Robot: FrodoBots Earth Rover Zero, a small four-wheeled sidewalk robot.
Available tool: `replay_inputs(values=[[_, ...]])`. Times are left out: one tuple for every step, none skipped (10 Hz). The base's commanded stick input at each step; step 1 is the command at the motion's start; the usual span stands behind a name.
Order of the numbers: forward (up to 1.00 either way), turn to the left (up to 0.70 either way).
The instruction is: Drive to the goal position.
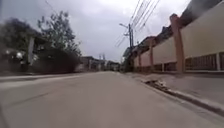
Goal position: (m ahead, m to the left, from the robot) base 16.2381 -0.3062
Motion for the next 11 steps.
replay_inputs(values=[[0.7,0.0],[0.7,0.0],[0.7,-0.19],[0.7,-0.35],[0.7,-0.35],[0.7,-0.16],[0.7,0.0],[0.7,0.0],[0.7,0.0],[0.7,0.0],[0.7,0.0]])
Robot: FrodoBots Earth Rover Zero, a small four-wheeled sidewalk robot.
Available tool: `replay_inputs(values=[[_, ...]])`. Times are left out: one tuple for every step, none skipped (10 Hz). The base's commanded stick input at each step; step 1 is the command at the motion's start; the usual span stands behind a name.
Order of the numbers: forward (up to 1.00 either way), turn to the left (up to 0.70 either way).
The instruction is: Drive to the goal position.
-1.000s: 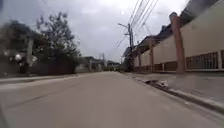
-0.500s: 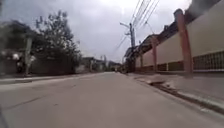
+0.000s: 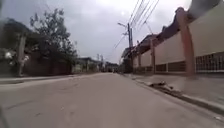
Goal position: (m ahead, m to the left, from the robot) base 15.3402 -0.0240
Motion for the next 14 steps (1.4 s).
replay_inputs(values=[[0.7,0.0],[0.7,0.0],[0.7,0.0],[0.7,0.0],[0.7,0.0],[0.7,0.0],[0.7,0.0],[0.7,0.0],[0.7,0.0],[0.7,0.0],[0.7,0.0],[0.7,0.0],[0.7,0.0],[0.7,0.0]])
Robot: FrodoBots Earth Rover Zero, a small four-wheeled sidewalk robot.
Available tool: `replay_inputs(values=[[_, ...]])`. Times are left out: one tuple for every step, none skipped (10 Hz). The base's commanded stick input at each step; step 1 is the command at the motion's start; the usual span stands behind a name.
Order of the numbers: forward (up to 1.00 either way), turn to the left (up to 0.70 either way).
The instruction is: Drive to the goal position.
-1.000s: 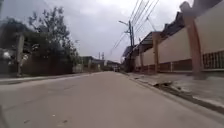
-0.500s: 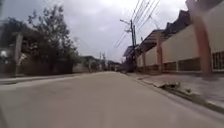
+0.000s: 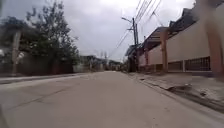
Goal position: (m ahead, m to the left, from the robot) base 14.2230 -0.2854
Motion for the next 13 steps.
replay_inputs(values=[[0.7,0.0],[0.7,0.0],[0.7,0.0],[0.7,0.0],[0.7,0.0],[0.7,0.0],[0.7,0.0],[0.7,0.0],[0.7,0.0],[0.7,0.0],[0.7,0.0],[0.7,0.0],[0.7,-0.06]])
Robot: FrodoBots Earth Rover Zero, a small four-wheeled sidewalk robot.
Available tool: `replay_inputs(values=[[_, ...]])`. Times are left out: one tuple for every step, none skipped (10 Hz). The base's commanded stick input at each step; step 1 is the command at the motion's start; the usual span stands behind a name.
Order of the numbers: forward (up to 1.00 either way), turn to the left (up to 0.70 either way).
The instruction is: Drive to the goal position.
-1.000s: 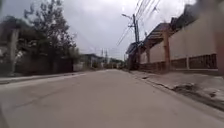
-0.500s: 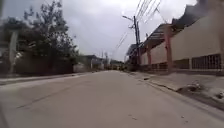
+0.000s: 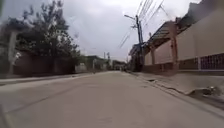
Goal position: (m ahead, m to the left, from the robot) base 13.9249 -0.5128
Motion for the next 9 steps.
replay_inputs(values=[[0.7,-0.22],[0.7,-0.35],[0.7,-0.35],[0.7,-0.35],[0.7,-0.35],[0.7,-0.2],[0.7,0.0],[0.7,0.0],[0.7,0.0]])
